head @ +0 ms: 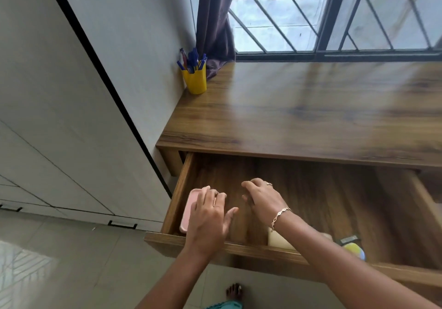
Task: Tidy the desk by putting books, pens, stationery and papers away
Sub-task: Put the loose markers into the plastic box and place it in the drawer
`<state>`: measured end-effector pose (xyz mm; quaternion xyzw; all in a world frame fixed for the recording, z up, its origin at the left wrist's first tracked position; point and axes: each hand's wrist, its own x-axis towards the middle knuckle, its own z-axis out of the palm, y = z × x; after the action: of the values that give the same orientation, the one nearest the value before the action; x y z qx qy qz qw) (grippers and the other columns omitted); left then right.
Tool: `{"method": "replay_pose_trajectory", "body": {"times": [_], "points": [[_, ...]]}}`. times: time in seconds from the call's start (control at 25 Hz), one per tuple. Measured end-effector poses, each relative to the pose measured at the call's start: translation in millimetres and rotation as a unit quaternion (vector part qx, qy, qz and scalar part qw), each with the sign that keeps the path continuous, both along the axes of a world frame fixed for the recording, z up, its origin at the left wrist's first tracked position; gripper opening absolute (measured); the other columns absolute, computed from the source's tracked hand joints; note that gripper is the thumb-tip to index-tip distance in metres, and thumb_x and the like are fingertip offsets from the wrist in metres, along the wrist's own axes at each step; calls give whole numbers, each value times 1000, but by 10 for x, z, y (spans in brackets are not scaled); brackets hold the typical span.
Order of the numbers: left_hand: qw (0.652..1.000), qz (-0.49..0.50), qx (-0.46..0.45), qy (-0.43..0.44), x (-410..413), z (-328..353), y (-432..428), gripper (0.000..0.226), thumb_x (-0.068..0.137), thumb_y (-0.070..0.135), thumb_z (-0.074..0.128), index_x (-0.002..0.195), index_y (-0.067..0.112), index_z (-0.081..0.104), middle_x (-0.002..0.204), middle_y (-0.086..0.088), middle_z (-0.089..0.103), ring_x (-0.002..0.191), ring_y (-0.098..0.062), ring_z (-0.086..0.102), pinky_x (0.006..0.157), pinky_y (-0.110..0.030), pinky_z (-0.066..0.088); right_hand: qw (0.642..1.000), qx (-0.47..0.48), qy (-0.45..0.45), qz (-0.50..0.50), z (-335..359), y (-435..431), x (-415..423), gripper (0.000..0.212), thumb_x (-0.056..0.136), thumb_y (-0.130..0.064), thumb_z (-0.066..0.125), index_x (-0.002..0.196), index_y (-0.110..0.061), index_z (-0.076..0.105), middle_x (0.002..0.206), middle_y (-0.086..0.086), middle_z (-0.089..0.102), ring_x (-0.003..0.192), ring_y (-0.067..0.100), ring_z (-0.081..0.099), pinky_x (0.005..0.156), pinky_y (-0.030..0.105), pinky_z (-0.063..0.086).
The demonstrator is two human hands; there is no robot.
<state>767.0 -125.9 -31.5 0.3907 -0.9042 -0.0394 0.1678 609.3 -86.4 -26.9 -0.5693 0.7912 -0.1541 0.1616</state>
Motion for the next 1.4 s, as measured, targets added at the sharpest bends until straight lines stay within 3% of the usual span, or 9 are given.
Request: {"method": "replay_pose_trajectory", "body": {"times": [0.12,0.32,0.4,0.48,0.6,0.72,0.84,1.12,1.4], "points": [[1000,-15,25,-11,-85,-44,198,68,97,54,13,101,15,68,106,-6,68,114,-31,60,83,-41,54,998,-9,55,-15,34,399,-105,38,98,-28,36,134,-17,42,134,3,45,124,23,43,110,32,28],[999,-20,39,-27,-94,-123,273,75,96,57,10,106,11,69,114,-12,67,120,-37,54,91,-54,44,992,9,120,-39,-6,935,-290,38,98,-32,35,131,-16,44,131,3,47,124,22,43,117,33,12],[999,-30,36,-28,-148,-130,308,75,97,56,10,107,10,68,115,-12,67,121,-37,54,93,-55,42,989,-11,133,-67,-64,1099,-336,49,98,-44,26,129,-14,49,129,6,50,123,24,46,116,36,17],[998,-47,37,-35,-198,-174,354,73,97,56,11,110,11,67,118,-12,65,124,-36,50,96,-54,38,985,-23,147,-93,-112,1227,-326,75,94,-58,9,118,-10,61,119,12,61,113,30,58,107,43,36],[995,-70,39,-53,-207,-288,375,70,97,56,12,118,12,62,126,-10,61,132,-28,33,103,-54,29,989,-24,120,-80,-218,1394,-345,71,95,-57,13,118,-10,60,116,14,65,106,30,64,100,38,45],[994,-102,24,-41,-189,-371,334,69,96,58,14,125,12,56,132,-8,57,135,-23,28,116,-47,17,987,-38,157,-8,-300,1478,-382,67,92,-62,23,131,-12,44,132,11,54,124,25,48,108,34,28],[986,-163,-18,-37,-219,-373,263,74,90,67,21,133,12,49,140,-8,50,138,-24,27,112,-46,13,982,-28,183,39,-258,1428,-433,78,86,-70,29,137,-13,38,142,11,44,133,22,33,112,33,18],[976,-201,-66,-53,-467,-366,-49,94,76,81,34,139,11,41,147,-9,40,142,-25,21,112,-44,17,971,-30,232,44,-330,1120,-702,87,85,-73,29,144,-8,28,150,12,31,140,25,23,113,33,15],[979,-187,-70,-42,-849,-327,-464,105,71,85,35,141,6,32,150,-11,31,142,-25,17,115,-42,11,950,-75,301,33,-418,688,-1021,91,85,-69,27,148,-6,7,157,11,1,146,23,1,117,33,6]]}}
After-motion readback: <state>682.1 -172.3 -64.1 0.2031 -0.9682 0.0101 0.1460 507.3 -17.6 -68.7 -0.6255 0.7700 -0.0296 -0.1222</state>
